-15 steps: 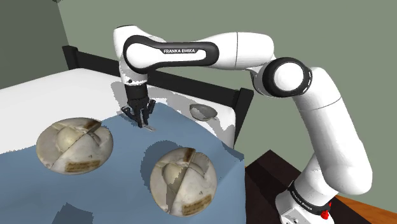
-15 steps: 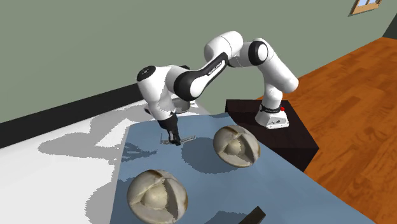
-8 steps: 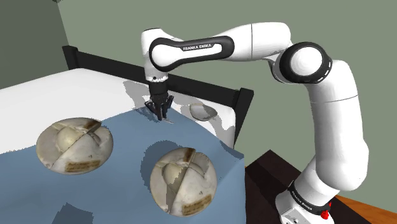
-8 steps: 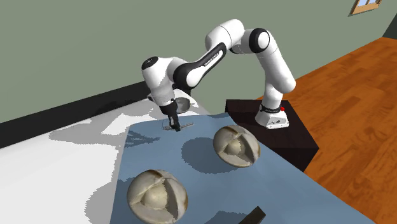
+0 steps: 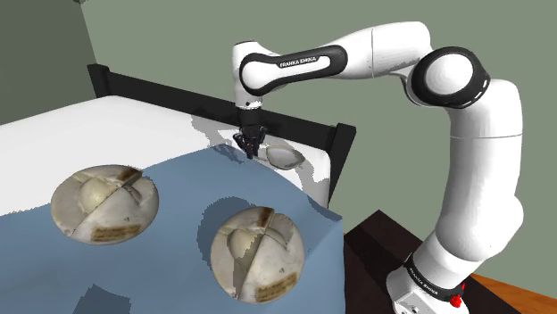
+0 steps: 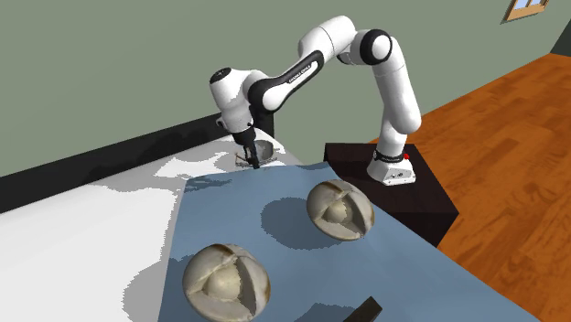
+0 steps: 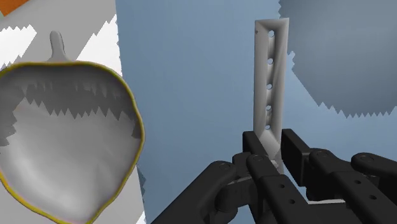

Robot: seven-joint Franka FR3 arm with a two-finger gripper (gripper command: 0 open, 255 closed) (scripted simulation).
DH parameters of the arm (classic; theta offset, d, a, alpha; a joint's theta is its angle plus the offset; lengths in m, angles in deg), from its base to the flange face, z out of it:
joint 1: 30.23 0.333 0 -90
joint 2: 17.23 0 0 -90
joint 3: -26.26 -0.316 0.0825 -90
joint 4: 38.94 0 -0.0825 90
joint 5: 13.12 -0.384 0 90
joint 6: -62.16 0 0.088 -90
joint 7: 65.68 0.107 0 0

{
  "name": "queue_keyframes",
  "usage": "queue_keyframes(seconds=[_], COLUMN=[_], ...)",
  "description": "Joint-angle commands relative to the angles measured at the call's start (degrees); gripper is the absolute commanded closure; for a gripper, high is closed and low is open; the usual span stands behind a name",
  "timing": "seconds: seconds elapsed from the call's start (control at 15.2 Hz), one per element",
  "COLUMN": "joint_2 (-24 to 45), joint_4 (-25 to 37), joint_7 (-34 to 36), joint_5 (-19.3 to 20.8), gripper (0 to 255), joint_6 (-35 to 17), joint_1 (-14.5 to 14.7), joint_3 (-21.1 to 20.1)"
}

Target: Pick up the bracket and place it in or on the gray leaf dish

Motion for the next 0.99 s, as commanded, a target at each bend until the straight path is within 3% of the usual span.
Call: queue_keyframes(seconds=[0.0, 0.73, 0.92], joint_2=[-1.7, -4.9, -4.4], joint_4=[-2.5, -6.4, -7.1], joint_7=[-2.8, -16.0, -16.7], joint_5=[-0.4, -0.3, 0.1], gripper=[255, 255, 255], joint_6=[-1.0, -2.3, -3.6], joint_1=[-2.7, -12.9, -13.5], joint_3=[0.5, 4.3, 4.7])
